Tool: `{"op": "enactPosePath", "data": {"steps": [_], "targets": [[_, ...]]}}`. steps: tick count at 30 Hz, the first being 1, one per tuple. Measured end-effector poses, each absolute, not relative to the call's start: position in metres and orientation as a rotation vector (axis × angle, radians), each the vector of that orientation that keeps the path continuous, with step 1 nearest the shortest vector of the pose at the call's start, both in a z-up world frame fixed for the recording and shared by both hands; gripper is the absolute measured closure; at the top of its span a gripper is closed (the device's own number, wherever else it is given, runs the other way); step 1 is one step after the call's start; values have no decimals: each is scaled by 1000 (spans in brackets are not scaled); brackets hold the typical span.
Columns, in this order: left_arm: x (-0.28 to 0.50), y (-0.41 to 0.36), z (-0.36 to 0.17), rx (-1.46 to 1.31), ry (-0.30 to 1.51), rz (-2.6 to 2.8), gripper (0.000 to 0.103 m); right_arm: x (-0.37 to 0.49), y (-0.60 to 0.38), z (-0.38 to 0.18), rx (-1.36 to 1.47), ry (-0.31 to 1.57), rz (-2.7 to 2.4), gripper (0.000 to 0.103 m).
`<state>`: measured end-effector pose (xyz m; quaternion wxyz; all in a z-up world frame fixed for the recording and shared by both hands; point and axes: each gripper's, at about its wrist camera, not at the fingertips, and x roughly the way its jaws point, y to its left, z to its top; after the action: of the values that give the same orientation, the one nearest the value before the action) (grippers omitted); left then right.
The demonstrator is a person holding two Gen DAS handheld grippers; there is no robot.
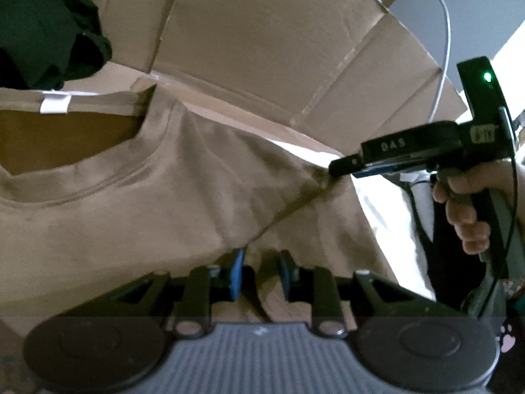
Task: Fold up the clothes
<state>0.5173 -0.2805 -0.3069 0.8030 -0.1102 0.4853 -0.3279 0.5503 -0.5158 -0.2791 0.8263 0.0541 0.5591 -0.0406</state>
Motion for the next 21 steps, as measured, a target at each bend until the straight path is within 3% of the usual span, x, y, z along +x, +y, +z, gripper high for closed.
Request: {"op": "enactPosePath", "data": {"steps": [2, 5, 21], "targets": [[518, -281, -310, -249, 1051, -698, 97, 551, -515, -283, 96, 1206, -93, 59], [519, -280, -310, -269, 1052, -682, 100, 552, -513, -289, 68, 1232, -102, 59], [503, -243, -285, -367, 1057, -659, 101, 565, -532, -299, 179, 1293, -135, 54]]}}
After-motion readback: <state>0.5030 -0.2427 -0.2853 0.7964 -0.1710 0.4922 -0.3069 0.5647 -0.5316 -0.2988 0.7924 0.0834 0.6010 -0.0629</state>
